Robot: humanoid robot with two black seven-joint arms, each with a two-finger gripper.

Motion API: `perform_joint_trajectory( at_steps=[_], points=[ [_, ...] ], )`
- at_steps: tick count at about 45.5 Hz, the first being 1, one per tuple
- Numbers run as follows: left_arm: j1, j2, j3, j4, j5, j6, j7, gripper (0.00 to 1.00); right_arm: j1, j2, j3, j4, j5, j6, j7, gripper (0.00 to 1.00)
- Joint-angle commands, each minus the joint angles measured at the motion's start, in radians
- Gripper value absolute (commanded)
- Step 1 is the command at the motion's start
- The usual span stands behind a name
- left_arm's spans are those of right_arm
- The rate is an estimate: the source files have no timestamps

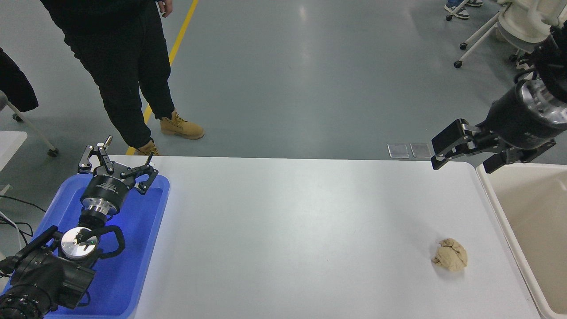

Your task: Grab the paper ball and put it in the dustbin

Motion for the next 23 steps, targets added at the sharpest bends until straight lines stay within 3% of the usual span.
perform_joint_trajectory(
  at_steps=[1,23],
  points=[
    [0.0,0.0,-0.002,0.0,-0.002,0.0,0.0,1.0,-0.002,-0.003,0.003,0.0,-0.013,0.0,0.001,1.0],
    [0.0,0.0,0.0,-0.001,0.001,0.0,0.0,1.0,-0.019,-0.015,-0.005,-0.017,-0.016,0.0,0.001,1.0]
  ],
)
